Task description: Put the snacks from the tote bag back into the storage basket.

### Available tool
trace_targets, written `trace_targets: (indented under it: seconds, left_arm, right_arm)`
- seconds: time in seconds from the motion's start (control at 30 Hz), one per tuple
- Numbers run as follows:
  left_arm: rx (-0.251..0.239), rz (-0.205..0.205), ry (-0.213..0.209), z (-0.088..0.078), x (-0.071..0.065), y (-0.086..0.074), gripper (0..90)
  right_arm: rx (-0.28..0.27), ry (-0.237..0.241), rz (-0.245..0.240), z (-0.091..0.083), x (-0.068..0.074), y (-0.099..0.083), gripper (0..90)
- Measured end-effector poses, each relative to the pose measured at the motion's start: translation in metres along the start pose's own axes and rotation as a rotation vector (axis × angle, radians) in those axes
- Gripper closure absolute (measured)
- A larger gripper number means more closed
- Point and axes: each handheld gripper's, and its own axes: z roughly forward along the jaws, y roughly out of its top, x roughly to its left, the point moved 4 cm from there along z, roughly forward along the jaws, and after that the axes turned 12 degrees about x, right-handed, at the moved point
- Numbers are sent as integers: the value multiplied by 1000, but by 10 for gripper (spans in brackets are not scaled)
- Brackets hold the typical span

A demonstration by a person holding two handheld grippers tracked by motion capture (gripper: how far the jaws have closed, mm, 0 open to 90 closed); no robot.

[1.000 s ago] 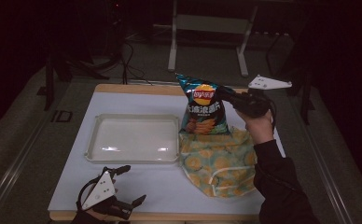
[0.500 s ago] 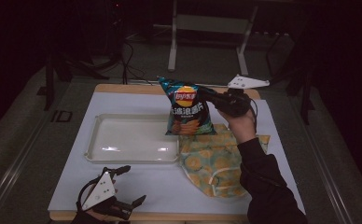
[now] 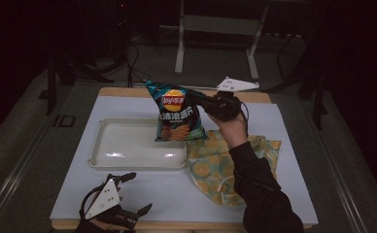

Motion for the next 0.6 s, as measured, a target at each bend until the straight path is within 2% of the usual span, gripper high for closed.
trace_targets:
  seconds: [0.6]
  left_arm:
    - [-4, 0, -7, 0, 0, 0, 2]
  right_arm:
    - [12, 75, -20, 54, 38, 12, 900]
